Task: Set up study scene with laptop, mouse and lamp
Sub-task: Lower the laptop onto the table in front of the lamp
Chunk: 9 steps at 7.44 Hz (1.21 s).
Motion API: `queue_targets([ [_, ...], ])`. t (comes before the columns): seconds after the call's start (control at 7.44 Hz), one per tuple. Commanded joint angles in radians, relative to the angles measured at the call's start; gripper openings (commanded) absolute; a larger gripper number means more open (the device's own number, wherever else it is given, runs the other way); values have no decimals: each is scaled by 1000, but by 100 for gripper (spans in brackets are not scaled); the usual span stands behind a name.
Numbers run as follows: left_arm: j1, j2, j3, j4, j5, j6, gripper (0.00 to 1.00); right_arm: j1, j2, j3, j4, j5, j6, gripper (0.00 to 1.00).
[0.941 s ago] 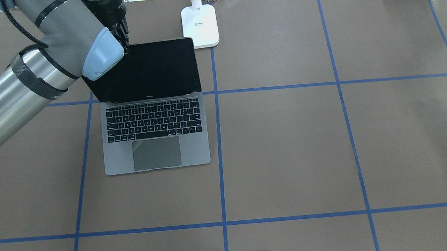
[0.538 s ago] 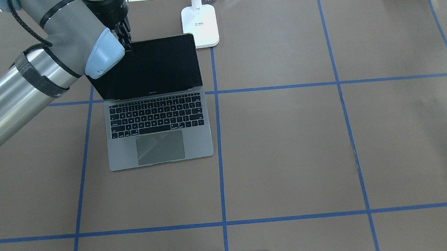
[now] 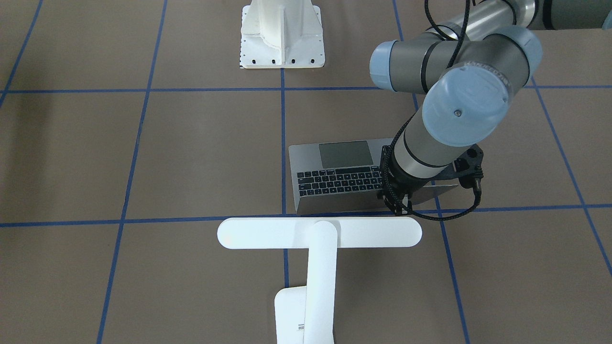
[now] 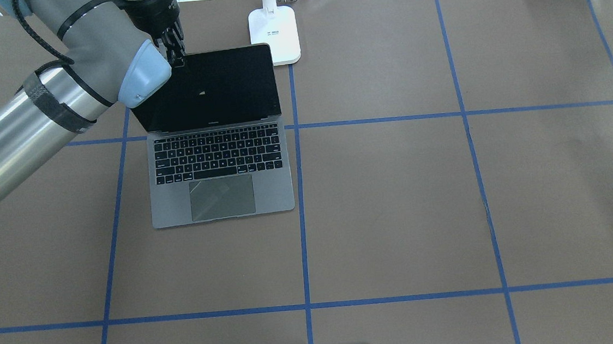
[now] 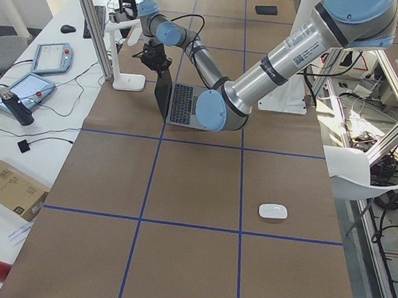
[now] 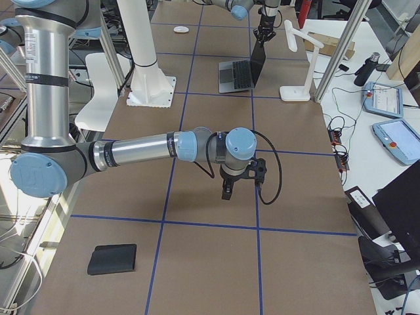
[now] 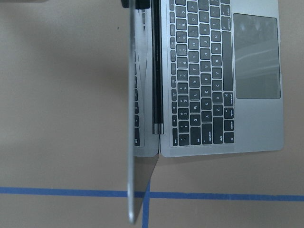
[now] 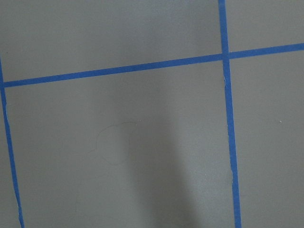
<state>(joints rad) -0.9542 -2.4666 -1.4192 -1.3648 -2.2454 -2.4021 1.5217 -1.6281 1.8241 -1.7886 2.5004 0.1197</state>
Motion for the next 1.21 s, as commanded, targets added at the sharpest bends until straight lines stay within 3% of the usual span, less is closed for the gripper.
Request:
queue_targets([
  [0.0,0,0,35,-52,3,-8,0,0,1,-2,0,-2,0,100],
  [0.27,0,6,45,-80,3,-12,0,0,2,-8,0,-2,0,100],
  [0.4,2,17,45,-120,3,-3,88,0,2,-8,0,0,0,100],
  [0.54,3,24,42,-132,3,-3,100,0,2,-8,0,0,1,100],
  [0.81,0,26,7,-126,48,-2,100,0,1,-5,3,-6,-9,100],
  [1.08,-59,130,-144,-116,53,33,100,0,-3,4,17,-8,-15,100],
])
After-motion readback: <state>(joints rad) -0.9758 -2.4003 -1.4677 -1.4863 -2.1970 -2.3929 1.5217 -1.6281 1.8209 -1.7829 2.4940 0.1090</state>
